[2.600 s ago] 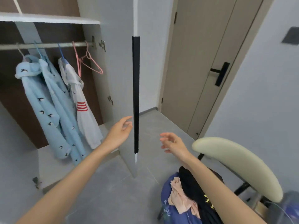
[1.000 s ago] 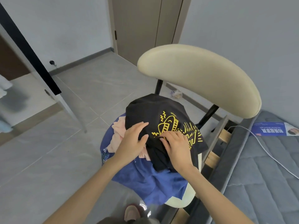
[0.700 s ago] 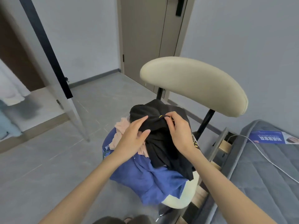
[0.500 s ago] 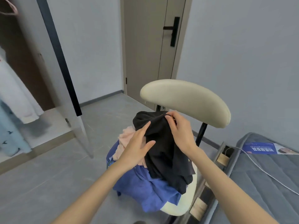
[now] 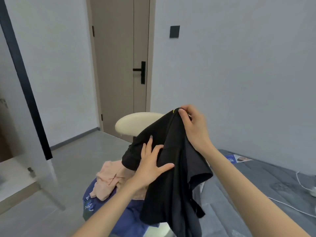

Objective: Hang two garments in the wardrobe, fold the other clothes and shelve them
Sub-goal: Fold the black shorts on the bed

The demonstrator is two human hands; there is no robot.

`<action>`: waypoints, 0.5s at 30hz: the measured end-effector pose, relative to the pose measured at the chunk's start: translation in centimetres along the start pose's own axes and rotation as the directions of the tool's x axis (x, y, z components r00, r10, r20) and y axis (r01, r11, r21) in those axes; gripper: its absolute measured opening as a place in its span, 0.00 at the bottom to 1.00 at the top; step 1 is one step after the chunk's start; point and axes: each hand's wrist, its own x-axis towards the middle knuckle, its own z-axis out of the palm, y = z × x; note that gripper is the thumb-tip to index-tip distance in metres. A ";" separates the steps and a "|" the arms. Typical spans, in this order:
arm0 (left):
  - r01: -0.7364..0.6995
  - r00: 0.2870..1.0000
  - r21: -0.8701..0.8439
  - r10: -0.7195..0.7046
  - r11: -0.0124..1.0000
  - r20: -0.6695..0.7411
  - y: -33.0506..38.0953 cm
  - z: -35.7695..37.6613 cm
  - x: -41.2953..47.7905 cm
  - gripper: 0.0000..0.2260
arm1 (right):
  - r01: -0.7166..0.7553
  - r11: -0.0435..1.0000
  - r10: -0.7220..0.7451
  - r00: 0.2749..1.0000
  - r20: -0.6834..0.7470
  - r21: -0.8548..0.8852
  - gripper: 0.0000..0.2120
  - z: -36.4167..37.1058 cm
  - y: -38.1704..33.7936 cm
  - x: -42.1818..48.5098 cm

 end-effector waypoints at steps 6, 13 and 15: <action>-0.133 0.991 -0.185 0.134 0.974 -0.005 6.2 3.2 1.9 0.19 | -0.084 0.989 0.062 0.982 -0.177 -0.120 0.08 -8.6 -0.6 0.3; -0.188 0.953 -0.314 0.249 0.931 0.169 12.8 9.4 3.2 0.10 | -0.315 0.882 0.128 0.877 -0.463 -0.352 0.08 -19.7 3.3 -4.1; -0.171 0.923 -0.370 0.280 0.913 0.264 14.2 12.3 2.7 0.09 | -0.401 0.811 0.138 0.839 -0.527 -0.425 0.09 -22.4 4.5 -6.5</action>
